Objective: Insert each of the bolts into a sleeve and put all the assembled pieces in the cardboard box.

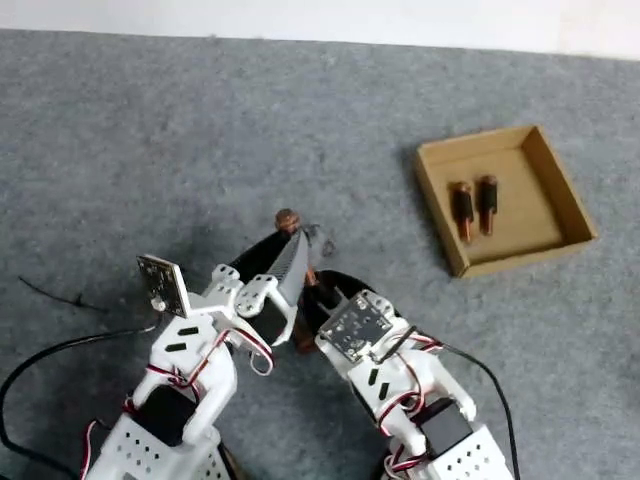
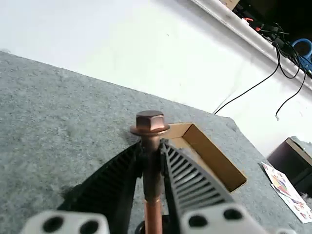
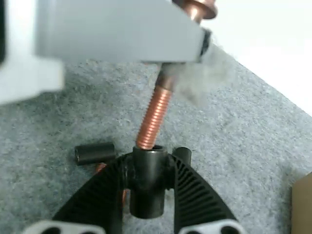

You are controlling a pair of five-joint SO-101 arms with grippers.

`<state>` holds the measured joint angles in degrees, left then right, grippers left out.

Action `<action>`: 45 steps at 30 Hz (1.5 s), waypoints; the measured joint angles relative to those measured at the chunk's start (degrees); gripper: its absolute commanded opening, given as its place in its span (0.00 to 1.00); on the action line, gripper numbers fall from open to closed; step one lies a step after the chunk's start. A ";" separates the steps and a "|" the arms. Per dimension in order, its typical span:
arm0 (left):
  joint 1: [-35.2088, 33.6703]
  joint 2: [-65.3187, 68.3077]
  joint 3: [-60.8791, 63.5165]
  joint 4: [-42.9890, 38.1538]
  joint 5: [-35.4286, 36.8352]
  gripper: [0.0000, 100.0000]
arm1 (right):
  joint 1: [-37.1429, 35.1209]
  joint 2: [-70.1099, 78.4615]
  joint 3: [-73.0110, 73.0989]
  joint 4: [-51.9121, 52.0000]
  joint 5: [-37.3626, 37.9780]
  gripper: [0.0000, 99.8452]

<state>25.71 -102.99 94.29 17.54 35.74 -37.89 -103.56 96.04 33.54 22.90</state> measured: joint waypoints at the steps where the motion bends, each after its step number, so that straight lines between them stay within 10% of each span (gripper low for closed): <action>1: 0.00 0.00 0.00 0.00 0.09 0.01 | 0.09 0.00 0.00 0.00 0.00 0.00; 45: -1.85 0.00 1.67 -3.43 5.71 0.01 | 0.18 -0.26 0.00 -4.31 0.18 0.00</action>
<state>23.87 -102.99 95.96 14.11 41.45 -37.71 -103.82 96.04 29.23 23.08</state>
